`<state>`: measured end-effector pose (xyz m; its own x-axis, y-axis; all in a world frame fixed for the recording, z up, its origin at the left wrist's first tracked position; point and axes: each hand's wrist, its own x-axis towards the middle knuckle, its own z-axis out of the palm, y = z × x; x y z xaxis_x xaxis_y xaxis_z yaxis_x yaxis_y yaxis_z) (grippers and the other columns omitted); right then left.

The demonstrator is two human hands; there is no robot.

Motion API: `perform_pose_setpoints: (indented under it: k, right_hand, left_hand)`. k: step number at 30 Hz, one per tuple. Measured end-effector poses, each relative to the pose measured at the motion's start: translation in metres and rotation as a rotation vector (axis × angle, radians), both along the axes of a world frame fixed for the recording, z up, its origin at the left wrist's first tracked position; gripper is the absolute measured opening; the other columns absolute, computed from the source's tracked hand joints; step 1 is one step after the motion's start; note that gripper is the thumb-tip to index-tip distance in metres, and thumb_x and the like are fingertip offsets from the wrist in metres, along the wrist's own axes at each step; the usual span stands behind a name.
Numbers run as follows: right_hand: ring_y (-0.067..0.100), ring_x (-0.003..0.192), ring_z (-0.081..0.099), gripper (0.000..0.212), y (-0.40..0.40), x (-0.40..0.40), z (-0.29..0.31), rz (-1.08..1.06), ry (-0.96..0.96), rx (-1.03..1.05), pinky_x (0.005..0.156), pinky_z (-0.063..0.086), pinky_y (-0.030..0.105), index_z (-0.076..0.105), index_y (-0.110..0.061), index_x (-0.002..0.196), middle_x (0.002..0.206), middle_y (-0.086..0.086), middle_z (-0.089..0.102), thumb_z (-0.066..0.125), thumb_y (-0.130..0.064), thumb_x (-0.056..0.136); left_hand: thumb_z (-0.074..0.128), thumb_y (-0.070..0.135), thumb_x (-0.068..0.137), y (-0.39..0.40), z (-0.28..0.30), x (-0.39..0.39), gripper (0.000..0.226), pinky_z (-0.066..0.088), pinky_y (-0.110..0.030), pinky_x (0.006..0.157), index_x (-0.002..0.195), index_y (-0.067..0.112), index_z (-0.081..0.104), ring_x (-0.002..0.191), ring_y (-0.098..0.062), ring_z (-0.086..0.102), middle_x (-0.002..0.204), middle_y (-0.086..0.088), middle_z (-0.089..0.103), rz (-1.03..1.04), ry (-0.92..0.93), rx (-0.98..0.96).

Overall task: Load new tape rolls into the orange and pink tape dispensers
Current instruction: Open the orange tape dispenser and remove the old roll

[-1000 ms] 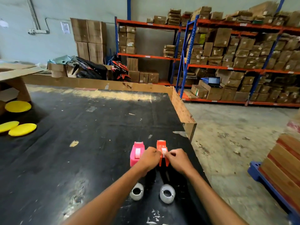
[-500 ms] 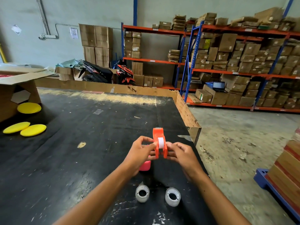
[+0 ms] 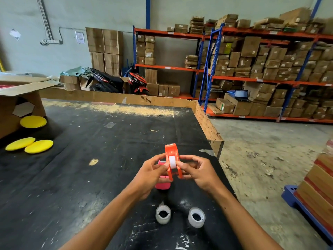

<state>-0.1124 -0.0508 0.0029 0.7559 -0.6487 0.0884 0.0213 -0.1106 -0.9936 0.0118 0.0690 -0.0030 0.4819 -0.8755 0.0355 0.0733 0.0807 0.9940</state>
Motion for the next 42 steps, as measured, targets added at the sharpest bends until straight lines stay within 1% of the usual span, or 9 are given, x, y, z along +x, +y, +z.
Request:
perform_pose_setpoints:
  k: [9, 14, 17, 20, 26, 32, 34, 40, 42]
  right_hand:
    - [0.018, 0.071, 0.075, 0.034, -0.002, 0.008, 0.007, -0.042, 0.031, -0.077, 0.063, 0.062, 0.031, 0.060, -0.013, 0.110, 0.083, 0.008, 0.075, 0.073, -0.007, 0.079]
    - [0.021, 0.076, 0.074, 0.041, -0.005, 0.010, 0.010, -0.023, 0.101, -0.202, 0.068, 0.062, 0.038, 0.065, -0.008, 0.116, 0.088, 0.015, 0.074, 0.075, -0.011, 0.078]
    - [0.018, 0.075, 0.072, 0.049, 0.000, 0.011, 0.011, 0.018, 0.151, -0.252, 0.063, 0.059, 0.029, 0.062, -0.012, 0.120, 0.088, 0.010, 0.073, 0.079, -0.015, 0.074]
    - [0.026, 0.086, 0.073, 0.061, 0.000, 0.011, 0.014, 0.099, 0.219, -0.197, 0.072, 0.062, 0.041, 0.053, -0.021, 0.125, 0.092, 0.012, 0.071, 0.081, -0.016, 0.071]
    - [0.029, 0.084, 0.072, 0.049, -0.013, -0.005, 0.028, -0.069, 0.149, -0.113, 0.077, 0.061, 0.049, 0.057, -0.023, 0.113, 0.098, 0.022, 0.072, 0.078, -0.005, 0.073]
    - [0.025, 0.082, 0.069, 0.026, -0.037, 0.002, -0.018, -0.276, 0.700, -0.473, 0.070, 0.053, 0.032, 0.067, -0.018, 0.089, 0.093, 0.009, 0.073, 0.070, -0.037, 0.072]
    - [0.032, 0.094, 0.067, 0.032, -0.033, 0.011, -0.036, -0.291, 0.815, -0.560, 0.074, 0.050, 0.034, 0.067, -0.019, 0.097, 0.104, 0.012, 0.071, 0.064, -0.040, 0.074]
    - [0.034, 0.111, 0.060, 0.042, -0.029, 0.016, -0.034, -0.228, 0.931, -0.663, 0.087, 0.048, 0.038, 0.061, -0.018, 0.118, 0.120, 0.014, 0.064, 0.060, -0.041, 0.083]
    - [0.031, 0.103, 0.064, 0.034, -0.027, 0.012, -0.024, -0.295, 0.782, -0.629, 0.083, 0.050, 0.037, 0.067, -0.016, 0.107, 0.110, 0.012, 0.069, 0.061, -0.040, 0.084]
  left_hand:
    - [0.056, 0.013, 0.092, -0.002, 0.002, 0.002, 0.035, 0.061, -0.034, 0.074, 0.127, 0.015, 0.057, 0.087, -0.028, 0.069, 0.114, -0.033, 0.064, 0.014, 0.048, -0.044]
    - [0.050, 0.035, 0.094, -0.006, 0.004, 0.005, 0.031, 0.058, -0.041, 0.077, 0.116, 0.015, 0.062, 0.085, -0.026, 0.068, 0.102, -0.018, 0.071, -0.045, 0.190, -0.019]
    - [0.056, 0.032, 0.091, -0.010, -0.002, 0.001, 0.033, 0.059, -0.040, 0.070, 0.118, 0.013, 0.052, 0.075, -0.028, 0.071, 0.094, -0.018, 0.074, 0.054, 0.099, -0.032]
    - [0.056, 0.028, 0.091, -0.008, -0.008, -0.002, 0.032, 0.058, -0.039, 0.066, 0.117, 0.009, 0.051, 0.080, -0.039, 0.068, 0.095, -0.028, 0.071, 0.063, 0.023, -0.043]
    - [0.054, 0.026, 0.092, 0.007, -0.007, 0.022, 0.016, 0.059, -0.037, 0.063, 0.102, 0.014, 0.058, 0.067, -0.022, 0.067, 0.090, -0.019, 0.063, 0.149, 0.090, -0.049]
    - [0.051, 0.027, 0.094, 0.021, 0.003, 0.017, 0.021, 0.060, -0.034, 0.065, 0.106, 0.012, 0.059, 0.075, -0.025, 0.066, 0.089, -0.012, 0.065, 0.065, 0.143, -0.047]
    - [0.049, 0.029, 0.095, 0.022, 0.004, 0.007, 0.018, 0.059, -0.033, 0.065, 0.101, 0.016, 0.061, 0.079, -0.029, 0.064, 0.088, -0.013, 0.064, 0.043, 0.178, -0.048]
    - [0.044, 0.025, 0.097, 0.030, -0.002, -0.005, 0.023, 0.057, -0.039, 0.069, 0.106, 0.014, 0.063, 0.079, -0.028, 0.065, 0.087, -0.014, 0.068, 0.016, 0.237, -0.024]
    - [0.047, 0.024, 0.096, 0.033, -0.004, -0.005, 0.024, 0.058, -0.041, 0.071, 0.110, 0.011, 0.062, 0.080, -0.028, 0.065, 0.084, -0.012, 0.069, 0.016, 0.249, -0.020]
